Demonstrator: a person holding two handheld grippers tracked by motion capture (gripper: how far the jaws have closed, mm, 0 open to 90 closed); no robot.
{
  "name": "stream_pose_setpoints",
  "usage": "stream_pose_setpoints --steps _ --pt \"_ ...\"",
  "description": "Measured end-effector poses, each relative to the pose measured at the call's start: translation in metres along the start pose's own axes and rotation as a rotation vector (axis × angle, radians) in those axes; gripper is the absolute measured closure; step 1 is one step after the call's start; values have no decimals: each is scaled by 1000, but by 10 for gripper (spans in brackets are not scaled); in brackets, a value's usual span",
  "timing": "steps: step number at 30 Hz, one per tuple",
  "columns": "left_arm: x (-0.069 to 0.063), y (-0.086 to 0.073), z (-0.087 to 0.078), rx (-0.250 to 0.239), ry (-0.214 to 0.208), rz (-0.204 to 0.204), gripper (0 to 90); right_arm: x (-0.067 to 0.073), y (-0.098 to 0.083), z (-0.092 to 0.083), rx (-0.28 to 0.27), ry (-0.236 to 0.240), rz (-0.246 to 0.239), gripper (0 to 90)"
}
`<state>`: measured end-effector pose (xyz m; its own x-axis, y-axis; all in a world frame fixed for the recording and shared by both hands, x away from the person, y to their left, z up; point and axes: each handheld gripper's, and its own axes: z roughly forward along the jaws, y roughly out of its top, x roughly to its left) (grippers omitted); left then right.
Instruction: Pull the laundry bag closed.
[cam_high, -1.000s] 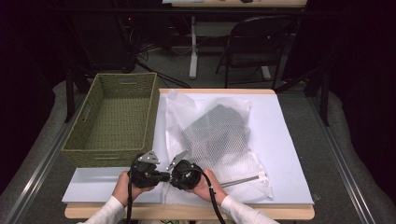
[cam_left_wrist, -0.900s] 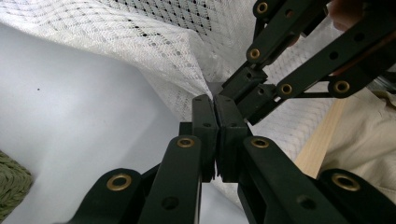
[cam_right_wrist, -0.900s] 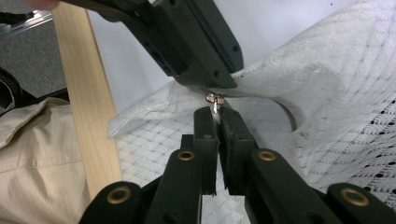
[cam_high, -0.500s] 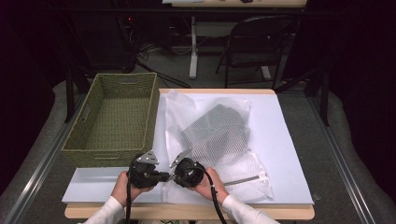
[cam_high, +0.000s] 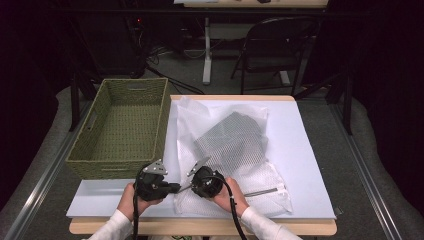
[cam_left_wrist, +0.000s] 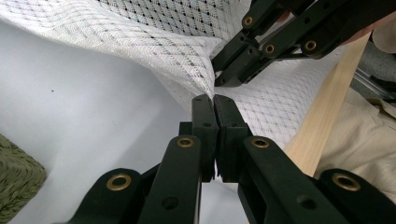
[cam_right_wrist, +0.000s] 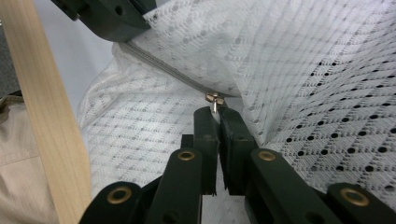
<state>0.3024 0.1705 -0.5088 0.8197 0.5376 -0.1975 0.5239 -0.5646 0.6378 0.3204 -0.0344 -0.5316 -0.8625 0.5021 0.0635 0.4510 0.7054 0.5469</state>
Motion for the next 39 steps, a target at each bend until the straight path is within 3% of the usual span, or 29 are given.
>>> stream_pose_setpoints --steps 13,39 --pt "2 0 -3 -23 -1 -11 888 -6 -7 -8 2 -50 12 868" --pt "7 -2 -3 0 -2 -15 885 -17 -30 -31 28 -113 17 868"
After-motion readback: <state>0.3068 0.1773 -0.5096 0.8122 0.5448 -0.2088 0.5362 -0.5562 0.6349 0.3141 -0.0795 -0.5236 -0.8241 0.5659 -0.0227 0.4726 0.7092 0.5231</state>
